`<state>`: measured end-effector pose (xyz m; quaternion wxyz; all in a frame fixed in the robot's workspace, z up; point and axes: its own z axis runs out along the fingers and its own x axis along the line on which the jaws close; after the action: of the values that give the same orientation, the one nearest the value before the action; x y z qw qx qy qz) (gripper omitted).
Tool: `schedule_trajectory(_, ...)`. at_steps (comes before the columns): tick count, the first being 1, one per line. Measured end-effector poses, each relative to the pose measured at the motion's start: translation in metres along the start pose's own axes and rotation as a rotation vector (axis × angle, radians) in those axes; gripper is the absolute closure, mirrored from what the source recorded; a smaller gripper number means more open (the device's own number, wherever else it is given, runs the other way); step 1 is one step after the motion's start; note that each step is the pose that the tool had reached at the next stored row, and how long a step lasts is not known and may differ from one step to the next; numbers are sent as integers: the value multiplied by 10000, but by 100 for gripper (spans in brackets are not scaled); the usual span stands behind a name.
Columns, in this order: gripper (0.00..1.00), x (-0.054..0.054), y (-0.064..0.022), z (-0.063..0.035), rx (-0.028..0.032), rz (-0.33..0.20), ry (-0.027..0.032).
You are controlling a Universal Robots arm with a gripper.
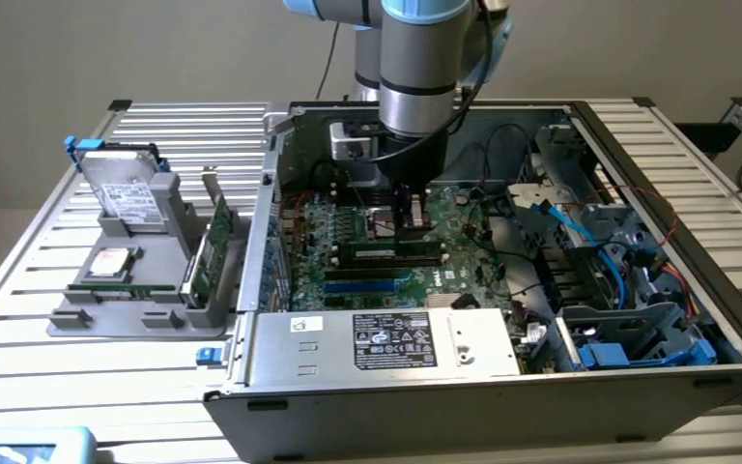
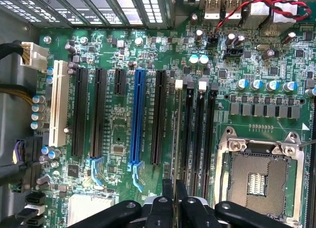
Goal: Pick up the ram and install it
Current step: 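Insert the ram into the slot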
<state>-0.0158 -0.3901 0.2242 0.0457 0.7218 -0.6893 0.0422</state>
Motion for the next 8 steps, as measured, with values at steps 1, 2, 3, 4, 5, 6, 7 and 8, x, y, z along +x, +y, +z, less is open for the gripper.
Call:
schedule_trajectory(1, 86, -4, 0, 0, 0, -1, 2)
schedule_trajectory(2, 86, -9, -1, -1, -1, -1, 13)
schedule_trajectory(3, 86, -10, -1, -1, -1, -2, 21)
schedule_trajectory(4, 86, -10, -1, -1, -1, -3, 28)
schedule_trajectory(5, 86, -10, -1, -1, -1, -3, 33)
schedule_trajectory(6, 86, -11, -1, 0, -1, -2, 36)
schedule_trajectory(7, 86, -11, -1, 2, 0, -2, 39)
schedule_trajectory(8, 86, -11, -1, 4, 0, -2, 41)
